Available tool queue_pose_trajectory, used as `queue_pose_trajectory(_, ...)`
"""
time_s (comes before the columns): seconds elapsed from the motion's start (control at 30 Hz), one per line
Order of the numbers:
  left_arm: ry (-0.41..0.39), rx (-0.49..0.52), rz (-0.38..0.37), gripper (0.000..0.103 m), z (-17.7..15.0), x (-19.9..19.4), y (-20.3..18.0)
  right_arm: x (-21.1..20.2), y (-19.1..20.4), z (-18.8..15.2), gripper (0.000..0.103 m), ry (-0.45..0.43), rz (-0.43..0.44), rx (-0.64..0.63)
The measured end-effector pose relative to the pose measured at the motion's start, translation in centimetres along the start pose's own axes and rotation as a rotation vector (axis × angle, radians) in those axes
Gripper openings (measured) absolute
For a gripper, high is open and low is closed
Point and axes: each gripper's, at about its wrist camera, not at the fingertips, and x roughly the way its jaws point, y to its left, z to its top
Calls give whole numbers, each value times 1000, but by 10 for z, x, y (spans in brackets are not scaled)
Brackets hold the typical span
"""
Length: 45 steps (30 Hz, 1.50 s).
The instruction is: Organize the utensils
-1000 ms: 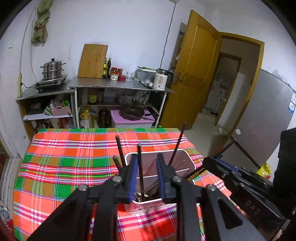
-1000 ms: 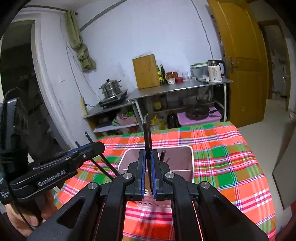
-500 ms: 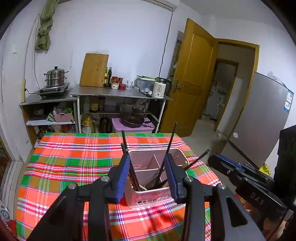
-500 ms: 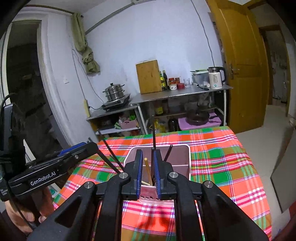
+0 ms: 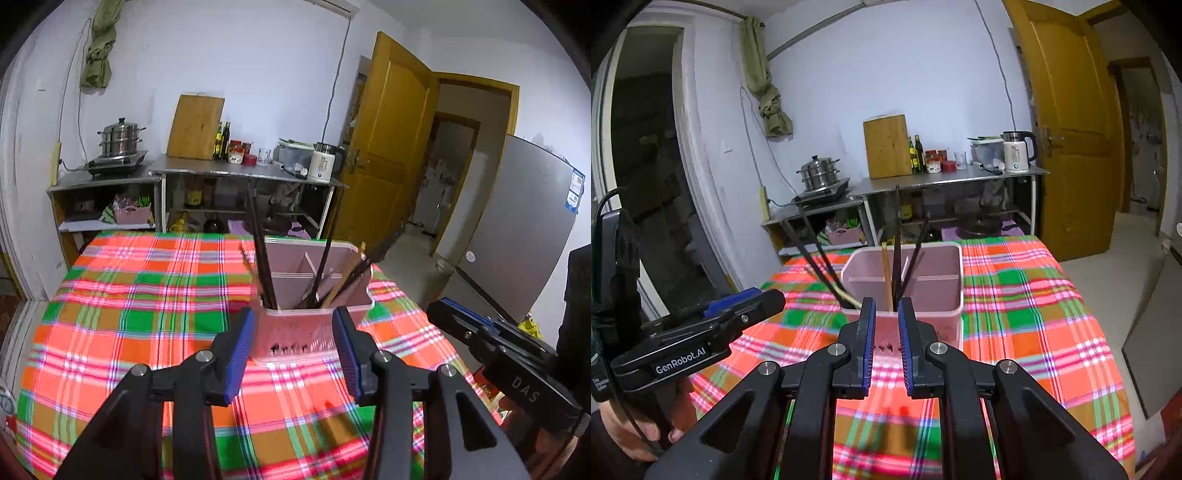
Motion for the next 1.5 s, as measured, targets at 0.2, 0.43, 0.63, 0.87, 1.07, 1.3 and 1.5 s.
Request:
queue_pose_trajectory(0.2, 40, -8, 17, 46, -33, 3, 3, 0, 0, -29, 14, 37, -17, -22)
queue_pose_trajectory(0.43, 35, 14, 52, 46, -67, 0, 6, -3, -1, -57, 16, 50, -22, -27)
queue_pose_trajectory(0.63, 9, 43, 90, 46, -92, 1, 6, -6, -3, -79, 16, 40, -30, -34)
queue_pose_trajectory(0.87, 16, 23, 105, 46, -111, 5, 11, -1, -5, -100, 16, 50, -43, -52)
queue_pose_trajectory(1.07, 2, 25, 113, 46, -118, 4, 13, 1, -7, -107, 16, 46, -55, -59)
queue_pose_trajectory(1.3, -6, 26, 117, 46, -122, 3, 13, 2, -7, -115, 16, 48, -65, -64)
queue_pose_trajectory(1.5, -9, 35, 119, 46, -124, 3, 11, 2, -10, -119, 16, 45, -76, -55)
